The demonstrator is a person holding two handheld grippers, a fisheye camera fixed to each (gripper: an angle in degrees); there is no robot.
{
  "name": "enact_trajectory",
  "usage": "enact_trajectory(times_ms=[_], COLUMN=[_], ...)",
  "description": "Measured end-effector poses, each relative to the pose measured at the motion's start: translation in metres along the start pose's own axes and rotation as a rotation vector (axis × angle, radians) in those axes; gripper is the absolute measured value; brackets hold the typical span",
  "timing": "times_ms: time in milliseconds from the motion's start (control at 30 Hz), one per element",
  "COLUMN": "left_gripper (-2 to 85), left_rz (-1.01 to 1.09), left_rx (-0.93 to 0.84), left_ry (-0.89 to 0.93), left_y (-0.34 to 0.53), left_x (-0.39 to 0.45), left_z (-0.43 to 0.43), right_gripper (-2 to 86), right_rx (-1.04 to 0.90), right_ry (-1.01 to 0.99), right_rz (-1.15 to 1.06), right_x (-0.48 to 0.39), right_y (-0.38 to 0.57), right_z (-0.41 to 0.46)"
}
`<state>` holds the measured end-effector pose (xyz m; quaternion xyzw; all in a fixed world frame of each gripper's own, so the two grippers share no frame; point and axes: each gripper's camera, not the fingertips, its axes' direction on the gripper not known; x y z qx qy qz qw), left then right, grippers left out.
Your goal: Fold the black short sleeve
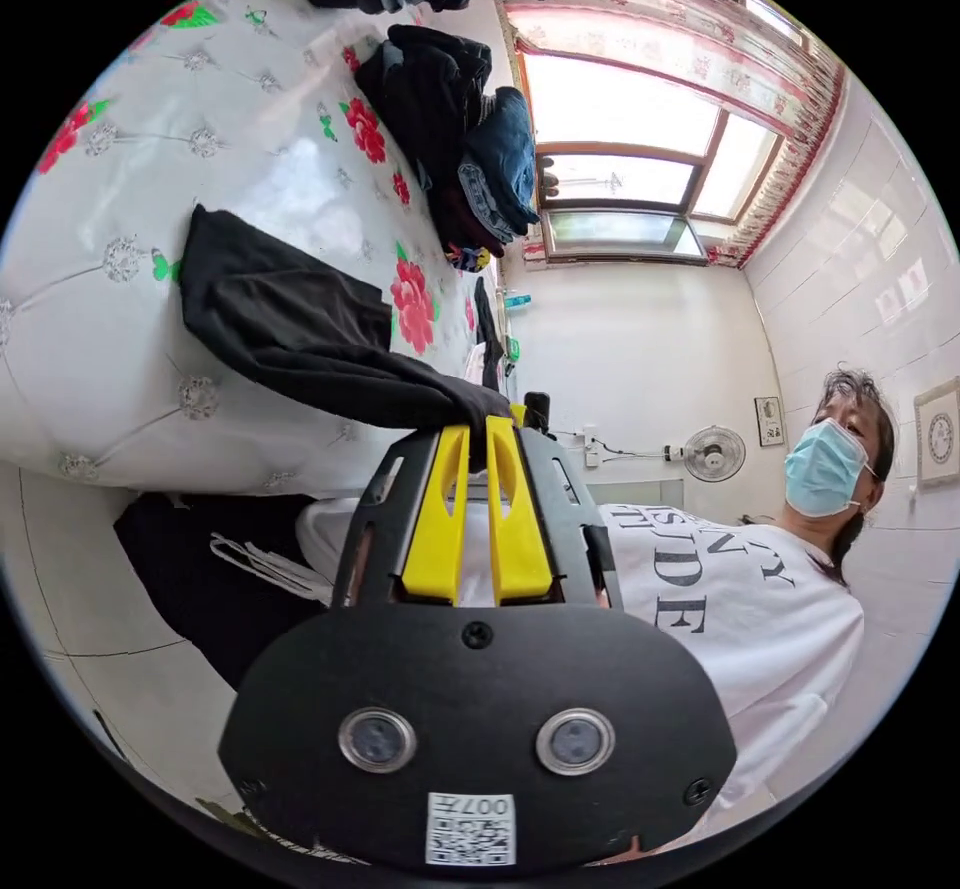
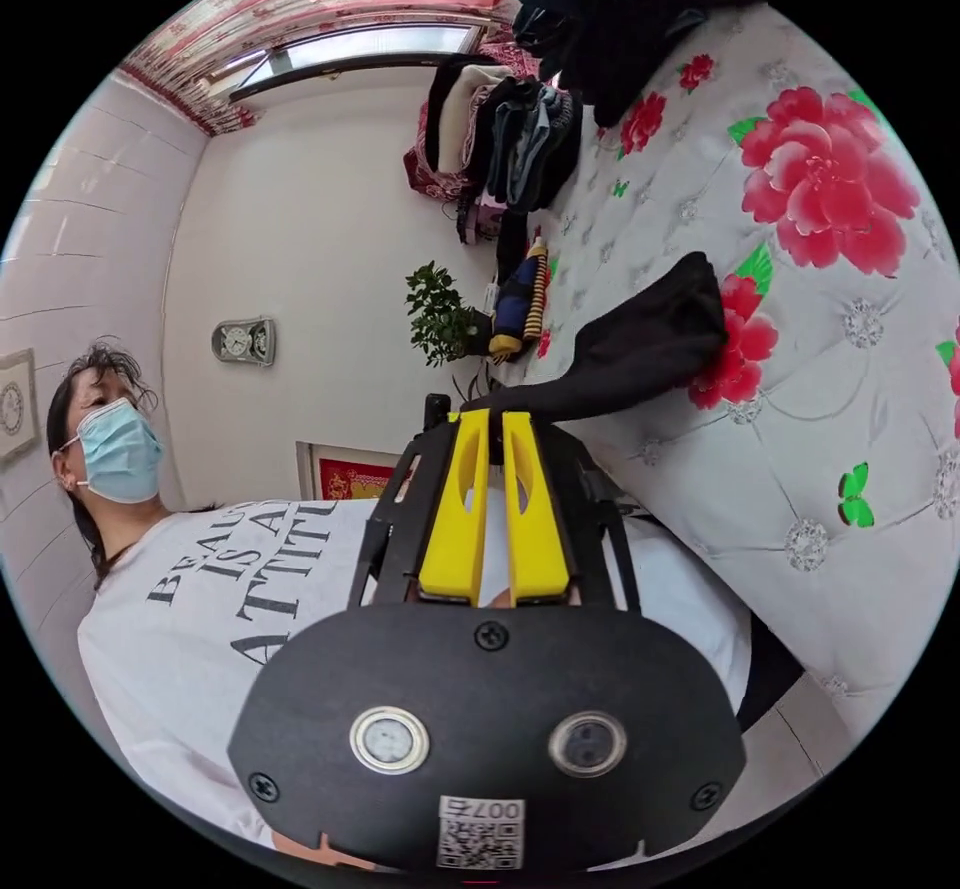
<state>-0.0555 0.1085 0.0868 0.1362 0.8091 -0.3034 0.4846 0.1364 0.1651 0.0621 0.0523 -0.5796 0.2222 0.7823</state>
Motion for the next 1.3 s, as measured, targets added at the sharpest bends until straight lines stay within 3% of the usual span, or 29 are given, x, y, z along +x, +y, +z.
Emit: enact_trajectory(times_ms=[200, 400, 567, 700, 800, 867, 933, 1000, 1067, 1167, 1300], left_gripper=[0.0, 0.0, 0.5, 2.1, 5.6, 7.4, 7.9, 7.9, 6.6, 5.8, 6.6], left_rz=[0.043, 0.279, 0.501, 0.407, 0.17, -0.042, -0.149, -0.264, -0.362, -0.257, 0.022], left_rx=[0.091, 0.207, 0.247, 0.278, 0.283, 0.288, 0.326, 0.387, 0.487, 0.429, 0.238], left_ry=[-0.024, -0.039, -0.265, -0.401, -0.587, -0.748, -0.784, -0.823, -1.006, -1.181, -1.235], left_y=[-0.041, -0.137, -0.165, -0.153, -0.128, -0.086, -0.045, -0.002, 0.039, 0.032, -0.032], left_x=[0.014, 0.079, 0.148, 0.115, 0.041, -0.031, -0.075, -0.106, -0.114, -0.093, -0.064], left_z=[-0.024, -0.112, -0.202, -0.244, -0.256, -0.243, -0.22, -0.19, -0.139, -0.072, 0.009], right_gripper=[-0.1, -0.1, 0.1, 0.6, 1.5, 2.2, 2.6, 2.9, 3.1, 3.1, 2.9], right_rx=[0.001, 0.057, 0.07, 0.0, -0.136, -0.281, -0.381, -0.463, -0.499, -0.498, -0.54], right_ry=[0.016, 0.03, 0.083, 0.165, 0.294, 0.48, 0.606, 0.722, 0.919, 1.123, 1.422], right_rz=[-0.095, -0.357, -0.599, -0.593, -0.506, -0.464, -0.438, -0.404, -0.344, -0.264, -0.24], right_x=[-0.055, -0.17, -0.258, -0.252, -0.202, -0.148, -0.107, -0.069, -0.031, -0.006, 0.011], right_y=[-0.074, -0.173, -0.217, -0.222, -0.215, -0.195, -0.173, -0.152, -0.125, -0.092, -0.063], right_z=[0.036, 0.136, 0.269, 0.382, 0.48, 0.535, 0.55, 0.541, 0.505, 0.452, 0.422])
